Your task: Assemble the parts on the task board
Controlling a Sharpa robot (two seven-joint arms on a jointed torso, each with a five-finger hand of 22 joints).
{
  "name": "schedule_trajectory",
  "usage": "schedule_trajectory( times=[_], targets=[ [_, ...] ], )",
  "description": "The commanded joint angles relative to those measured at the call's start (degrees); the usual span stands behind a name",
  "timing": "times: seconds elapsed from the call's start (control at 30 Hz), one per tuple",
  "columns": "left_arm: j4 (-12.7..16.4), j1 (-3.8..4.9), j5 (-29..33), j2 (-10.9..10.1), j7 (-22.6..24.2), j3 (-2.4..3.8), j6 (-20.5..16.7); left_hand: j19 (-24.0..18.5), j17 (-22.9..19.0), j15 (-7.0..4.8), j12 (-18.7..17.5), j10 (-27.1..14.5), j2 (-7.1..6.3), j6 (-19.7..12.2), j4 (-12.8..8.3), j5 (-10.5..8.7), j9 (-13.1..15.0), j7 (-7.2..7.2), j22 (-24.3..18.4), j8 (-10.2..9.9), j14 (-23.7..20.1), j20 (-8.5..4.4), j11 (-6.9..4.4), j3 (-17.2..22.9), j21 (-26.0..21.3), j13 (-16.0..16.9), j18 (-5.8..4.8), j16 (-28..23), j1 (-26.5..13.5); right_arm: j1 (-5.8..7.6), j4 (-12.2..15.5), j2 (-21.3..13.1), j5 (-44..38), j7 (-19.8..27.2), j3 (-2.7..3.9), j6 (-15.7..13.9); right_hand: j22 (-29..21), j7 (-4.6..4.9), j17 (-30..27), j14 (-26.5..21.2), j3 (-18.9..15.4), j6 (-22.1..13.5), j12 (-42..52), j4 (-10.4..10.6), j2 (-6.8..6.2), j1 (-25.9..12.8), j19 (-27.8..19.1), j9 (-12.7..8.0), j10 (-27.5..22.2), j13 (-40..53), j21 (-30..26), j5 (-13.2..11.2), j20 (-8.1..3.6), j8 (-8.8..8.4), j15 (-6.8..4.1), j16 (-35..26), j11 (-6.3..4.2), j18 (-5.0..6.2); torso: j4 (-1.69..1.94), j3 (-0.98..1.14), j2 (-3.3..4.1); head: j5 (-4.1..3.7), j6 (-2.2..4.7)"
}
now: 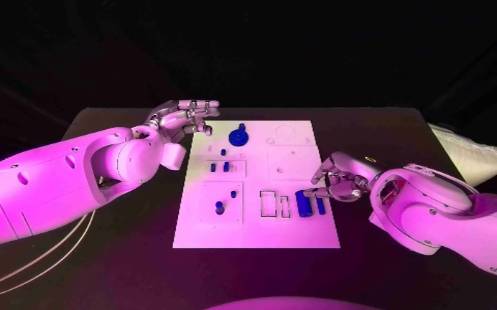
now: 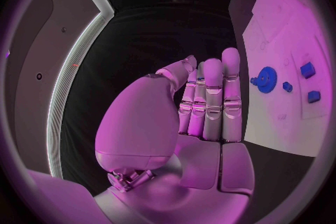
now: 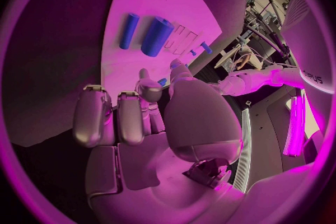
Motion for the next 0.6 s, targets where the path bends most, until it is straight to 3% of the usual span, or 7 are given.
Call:
schedule_trajectory(
  times=[0.03, 0.17, 0.6],
  targets=[
    [0.14, -0.02, 0.19, 0.03, 0.63, 0.02, 0.75, -0.38, -0.07, 0.01, 0.22, -0.41, 0.32, -0.52, 0.16, 0.01, -0.05, -0.01, -0.07, 0.17, -0.42, 0.09, 0.11, -0.33, -0.38, 0.07, 1.11, -0.06, -0.19, -0.39, 0.02, 0.44, -2.27, -3.70, -0.05, 2.67, 0.94, 0.01, 1.22, 3.24, -0.73, -0.52, 1.18, 1.04, 0.84, 0.24, 0.76, 0.13, -0.03, 1.73, 0.60, 0.17, 0.00, 0.50, 0.02, 0.85, 0.20, -0.80, 0.10, 0.00, 0.00, -0.01, -0.12],
    [0.14, -0.04, 0.19, -0.05, 0.57, 0.01, 0.80, -0.38, -0.07, 0.01, 0.22, -0.41, 0.32, -0.52, 0.16, 0.01, -0.05, -0.01, -0.07, 0.17, -0.42, 0.09, 0.11, -0.33, -0.38, 0.07, 1.11, -0.06, -0.19, -0.71, -0.42, 1.20, -2.89, -4.30, -0.10, 3.22, 1.53, -0.02, 1.95, 3.32, -1.46, -0.50, 2.10, 1.74, 1.04, 0.77, 0.93, 0.31, 0.22, 3.19, 0.97, 0.11, 0.01, 0.83, 0.02, 1.40, 0.18, -0.89, 0.08, -0.11, -0.03, 0.06, -0.22],
    [0.17, -0.06, 0.20, -0.46, 0.32, -0.01, 0.76, -0.36, -0.13, 0.00, 0.36, -0.40, 0.40, -0.47, 0.11, 0.03, -0.03, -0.03, -0.11, 0.23, -0.43, 0.08, 0.08, -0.35, -0.42, 0.10, 1.11, -0.03, -0.14, -2.15, -2.08, 3.78, -7.15, -5.54, -0.16, 6.10, 2.92, -0.05, 4.58, 3.64, -2.68, -0.57, 3.96, 1.92, 1.47, 2.25, 1.30, 0.62, 0.81, 6.06, 1.79, 0.79, 0.05, 1.38, 0.06, 3.16, 0.16, -1.13, -0.04, -0.08, 0.00, 0.38, -0.88]
  ],
)
